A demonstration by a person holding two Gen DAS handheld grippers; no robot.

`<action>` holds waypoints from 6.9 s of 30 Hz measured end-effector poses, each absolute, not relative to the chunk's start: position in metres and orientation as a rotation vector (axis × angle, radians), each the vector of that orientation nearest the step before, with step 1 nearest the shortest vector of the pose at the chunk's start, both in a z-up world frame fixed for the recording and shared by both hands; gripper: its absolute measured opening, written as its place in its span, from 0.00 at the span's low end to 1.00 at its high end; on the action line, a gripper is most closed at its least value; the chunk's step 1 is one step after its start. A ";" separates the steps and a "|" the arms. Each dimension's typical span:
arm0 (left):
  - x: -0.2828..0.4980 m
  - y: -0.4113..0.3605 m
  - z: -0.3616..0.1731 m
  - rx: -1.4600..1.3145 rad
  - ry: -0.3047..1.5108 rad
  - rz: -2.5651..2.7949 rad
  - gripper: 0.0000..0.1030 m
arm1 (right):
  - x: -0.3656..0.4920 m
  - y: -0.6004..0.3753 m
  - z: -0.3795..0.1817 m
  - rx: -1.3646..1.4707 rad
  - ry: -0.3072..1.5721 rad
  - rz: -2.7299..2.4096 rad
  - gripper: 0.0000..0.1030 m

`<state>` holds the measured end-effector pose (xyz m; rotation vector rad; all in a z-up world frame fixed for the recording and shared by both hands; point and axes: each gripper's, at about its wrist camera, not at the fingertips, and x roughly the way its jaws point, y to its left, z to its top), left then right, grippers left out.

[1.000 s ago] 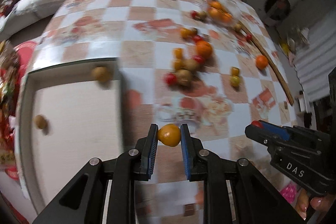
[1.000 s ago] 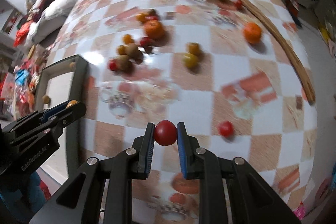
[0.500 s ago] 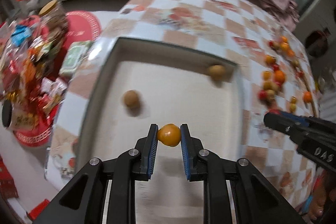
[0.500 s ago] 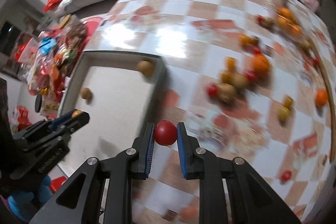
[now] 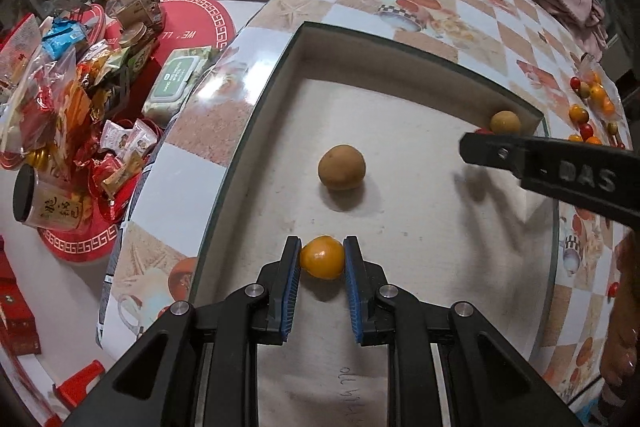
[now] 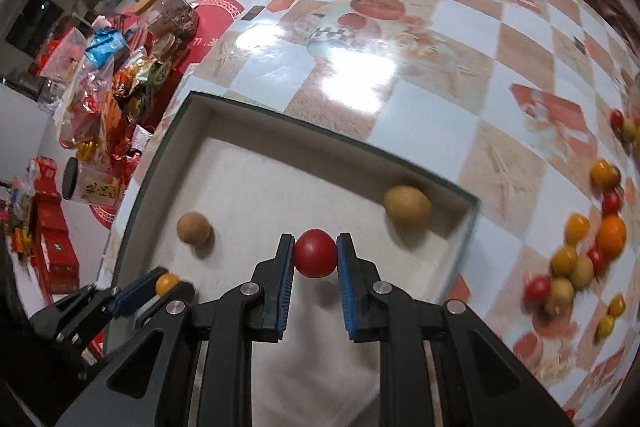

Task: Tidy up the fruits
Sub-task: 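Carry both tomatoes into the white tray and open both grippers, then move both open grippers back over the fruit on the table, then grasp a yellow cherry tomato with the left gripper while the right gripper grasps a red tomato, then carry both tomatoes into the white tray and open both grippers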

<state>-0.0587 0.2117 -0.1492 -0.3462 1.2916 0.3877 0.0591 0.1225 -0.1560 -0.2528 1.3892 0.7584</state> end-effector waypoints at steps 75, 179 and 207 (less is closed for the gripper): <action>0.044 -0.010 -0.118 -0.030 1.302 0.003 0.74 | 0.051 -0.210 -0.144 0.036 1.403 0.189 0.81; -0.060 0.183 -0.111 -0.332 1.233 0.314 0.22 | 0.037 0.054 -0.112 -0.218 1.326 0.760 0.21; -0.089 0.207 -0.148 -0.326 1.307 0.409 0.22 | 0.025 0.136 -0.161 -0.410 1.335 0.817 0.22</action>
